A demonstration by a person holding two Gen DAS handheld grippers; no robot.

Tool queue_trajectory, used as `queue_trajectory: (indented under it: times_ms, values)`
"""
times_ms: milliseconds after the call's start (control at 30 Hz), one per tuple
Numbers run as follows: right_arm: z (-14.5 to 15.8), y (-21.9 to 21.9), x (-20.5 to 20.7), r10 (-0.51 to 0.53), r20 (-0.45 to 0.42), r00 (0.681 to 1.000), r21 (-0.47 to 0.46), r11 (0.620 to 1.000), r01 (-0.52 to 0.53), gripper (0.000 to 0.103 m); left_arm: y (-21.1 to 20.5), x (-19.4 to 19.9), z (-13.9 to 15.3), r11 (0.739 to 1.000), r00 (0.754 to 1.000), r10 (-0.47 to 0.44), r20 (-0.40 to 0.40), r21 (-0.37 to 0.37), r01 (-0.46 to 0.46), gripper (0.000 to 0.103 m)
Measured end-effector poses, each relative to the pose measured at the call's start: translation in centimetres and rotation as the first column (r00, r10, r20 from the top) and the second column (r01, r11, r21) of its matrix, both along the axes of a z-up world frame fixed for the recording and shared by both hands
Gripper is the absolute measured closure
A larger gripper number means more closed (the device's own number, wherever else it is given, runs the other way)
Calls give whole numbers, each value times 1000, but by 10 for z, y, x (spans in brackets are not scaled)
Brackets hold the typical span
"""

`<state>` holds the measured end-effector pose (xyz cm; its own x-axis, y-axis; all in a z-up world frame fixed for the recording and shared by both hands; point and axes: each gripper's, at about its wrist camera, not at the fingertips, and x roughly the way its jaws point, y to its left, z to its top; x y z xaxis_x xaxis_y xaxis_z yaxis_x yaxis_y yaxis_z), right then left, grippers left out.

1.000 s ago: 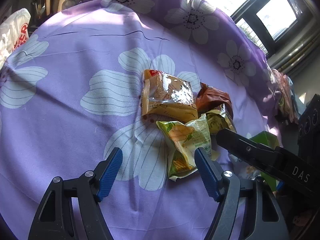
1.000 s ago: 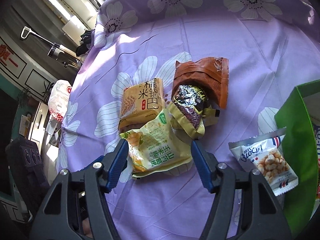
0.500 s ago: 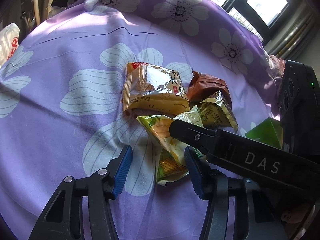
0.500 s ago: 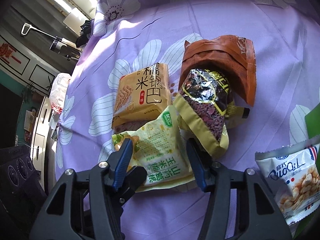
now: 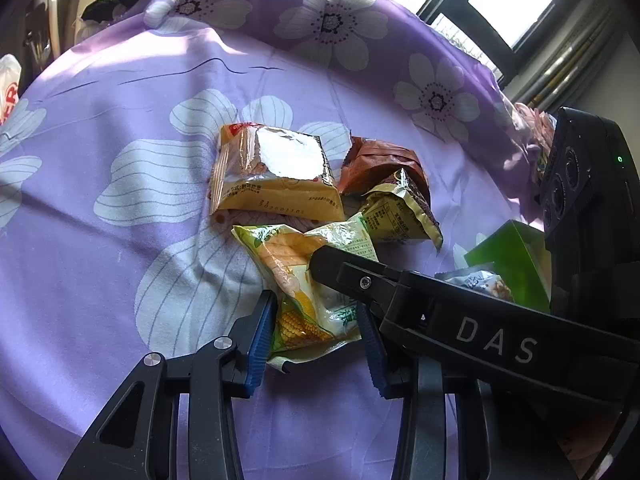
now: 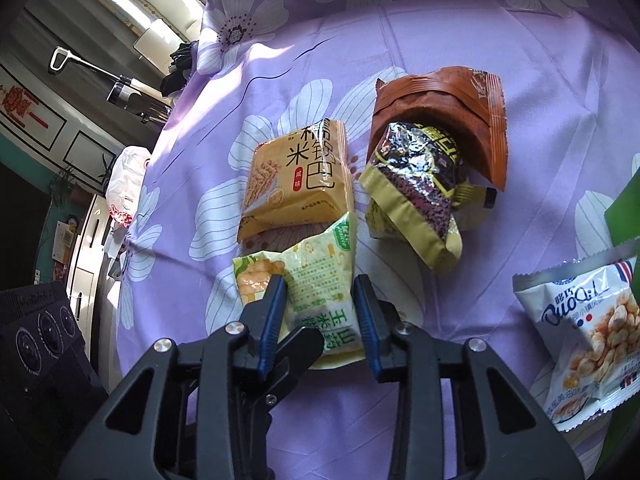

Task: Organize snacks
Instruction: 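Grasp the green-yellow corn snack bag with the right gripper, then lift the corn snack bag and carry it over the green box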

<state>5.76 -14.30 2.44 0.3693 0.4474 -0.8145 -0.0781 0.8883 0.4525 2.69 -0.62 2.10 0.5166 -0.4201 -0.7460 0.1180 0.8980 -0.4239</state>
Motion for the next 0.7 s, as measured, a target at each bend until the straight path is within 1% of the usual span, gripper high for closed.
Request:
queue_trajectory:
  times_ms: [100, 300, 500, 700]
  values:
    - [6, -1, -4, -5, 27, 1000, 21, 1000, 5, 68, 0, -5, 6, 1000, 1000, -1, 32, -2, 1, 62]
    - [28, 2, -15, -1, 122, 992, 16, 1000, -1, 68, 1, -16, 23, 1000, 991, -4, 136, -4, 5, 62]
    - [48, 3, -25, -4, 228, 974, 2, 1000, 4, 66, -1, -25, 39, 1000, 968, -9, 252, 5, 8, 62]
    - [59, 4, -32, -8, 298, 955, -7, 1000, 10, 66, 1, -32, 47, 1000, 949, -10, 314, -6, 13, 62]
